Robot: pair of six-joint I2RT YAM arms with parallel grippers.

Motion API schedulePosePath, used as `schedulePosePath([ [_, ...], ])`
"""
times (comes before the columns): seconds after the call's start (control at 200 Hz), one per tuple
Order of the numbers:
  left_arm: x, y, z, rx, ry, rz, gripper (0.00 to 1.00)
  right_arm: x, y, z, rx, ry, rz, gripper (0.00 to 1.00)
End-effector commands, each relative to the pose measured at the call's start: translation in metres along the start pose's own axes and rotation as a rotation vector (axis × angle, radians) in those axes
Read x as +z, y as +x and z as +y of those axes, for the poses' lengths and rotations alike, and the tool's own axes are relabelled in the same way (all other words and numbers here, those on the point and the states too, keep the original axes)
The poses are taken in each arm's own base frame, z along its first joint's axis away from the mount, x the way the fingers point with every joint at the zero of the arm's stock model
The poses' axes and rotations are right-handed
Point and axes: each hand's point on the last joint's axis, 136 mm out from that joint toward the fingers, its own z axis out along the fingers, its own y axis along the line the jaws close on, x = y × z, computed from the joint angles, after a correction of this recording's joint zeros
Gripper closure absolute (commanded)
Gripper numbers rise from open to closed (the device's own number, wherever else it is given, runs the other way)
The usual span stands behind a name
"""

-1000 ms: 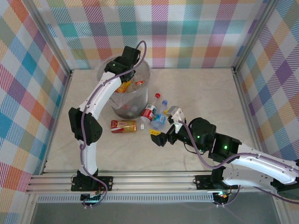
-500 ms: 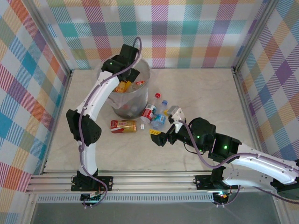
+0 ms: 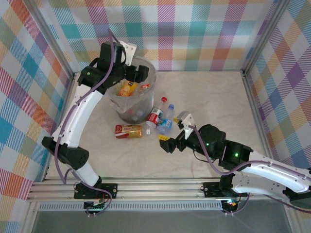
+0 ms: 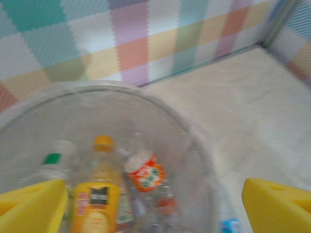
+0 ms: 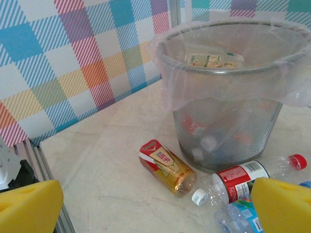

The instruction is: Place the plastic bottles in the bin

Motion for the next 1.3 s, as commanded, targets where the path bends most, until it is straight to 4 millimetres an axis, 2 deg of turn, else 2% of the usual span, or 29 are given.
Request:
schedulePosePath([
  [0.0,-0.011,0.002,-0.035,-0.134,0.227,-0.015,0.06,-0.004,0.006,-0.014,0.055,0.081,0.018,0.01],
  [0.11,-0.031,0.008,-0.056,-0.185,0.355,-0.052,0.00,-0.005,0.014,-0.028,0.089,0.164,0.050,0.02],
  [0.255,-0.061,0.027,-0.080,-0.198,0.475,-0.071,0.00,-0.007,0.024,-0.045,0.145,0.251,0.078,0.04],
  [0.395,-0.083,0.063,-0.109,-0.166,0.559,-0.022,0.00,-0.007,0.040,-0.066,0.250,0.327,0.114,0.06],
  [0.545,-0.093,0.106,-0.127,-0.163,0.566,0.023,0.00,0.002,0.057,-0.077,0.346,0.333,0.171,0.08],
  [0.73,-0.095,0.146,-0.134,-0.212,0.575,0.077,0.00,0.025,0.083,-0.089,0.471,0.306,0.257,0.09],
  [0.855,-0.101,0.162,-0.142,-0.223,0.626,0.093,0.00,0.041,0.103,-0.099,0.562,0.306,0.306,0.09],
  [1.035,-0.110,0.175,-0.141,-0.187,0.634,0.097,0.00,0.064,0.137,-0.120,0.689,0.360,0.374,0.10],
  [1.175,-0.109,0.181,-0.129,-0.159,0.567,0.078,0.00,0.082,0.154,-0.131,0.759,0.368,0.391,0.08],
  [1.295,-0.109,0.178,-0.117,-0.157,0.509,0.011,0.00,0.098,0.165,-0.136,0.791,0.363,0.411,0.07],
])
